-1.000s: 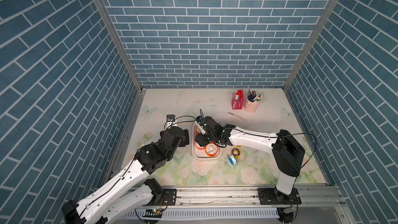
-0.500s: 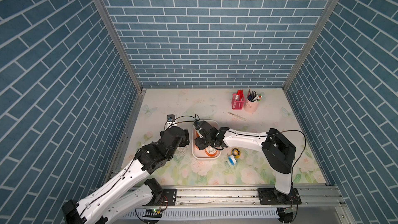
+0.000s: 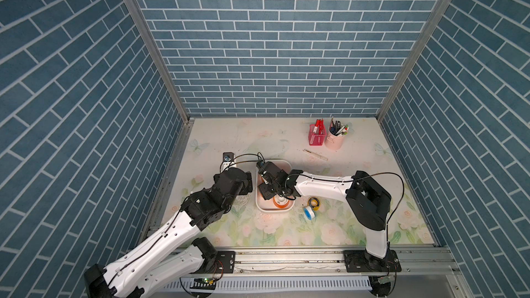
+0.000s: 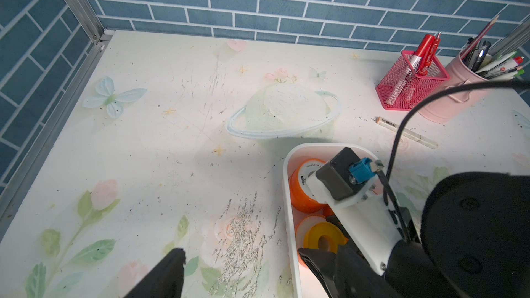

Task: Put the sealing tape into the storage box
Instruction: Place the sealing tape in the storage box.

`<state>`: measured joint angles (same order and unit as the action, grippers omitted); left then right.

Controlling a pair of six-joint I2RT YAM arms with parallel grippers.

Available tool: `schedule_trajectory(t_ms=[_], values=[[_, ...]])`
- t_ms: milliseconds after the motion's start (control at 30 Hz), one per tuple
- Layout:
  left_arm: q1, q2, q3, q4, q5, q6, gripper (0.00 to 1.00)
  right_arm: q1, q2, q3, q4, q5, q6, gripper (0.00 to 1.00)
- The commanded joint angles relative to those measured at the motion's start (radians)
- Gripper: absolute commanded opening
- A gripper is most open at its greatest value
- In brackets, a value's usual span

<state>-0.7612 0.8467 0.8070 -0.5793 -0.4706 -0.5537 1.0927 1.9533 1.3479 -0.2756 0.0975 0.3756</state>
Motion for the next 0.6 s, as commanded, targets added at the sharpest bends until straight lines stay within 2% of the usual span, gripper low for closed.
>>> schedule_trajectory(t_ms=[0, 300, 567], values=[[0.008, 0.003, -0.011, -0.021, -0.007, -0.005, 0.85, 0.011, 0.009, 0.032, -0.025, 0.027, -0.029, 0.65], [0.007, 0.0, -0.011, -0.021, -0.009, -0.005, 0.86, 0.024, -0.037, 0.034, -0.042, 0.035, -0.036, 0.66], [0.008, -0.018, -0.011, -0.021, -0.01, -0.006, 0.85, 0.027, -0.201, -0.034, -0.008, 0.09, -0.037, 0.66]])
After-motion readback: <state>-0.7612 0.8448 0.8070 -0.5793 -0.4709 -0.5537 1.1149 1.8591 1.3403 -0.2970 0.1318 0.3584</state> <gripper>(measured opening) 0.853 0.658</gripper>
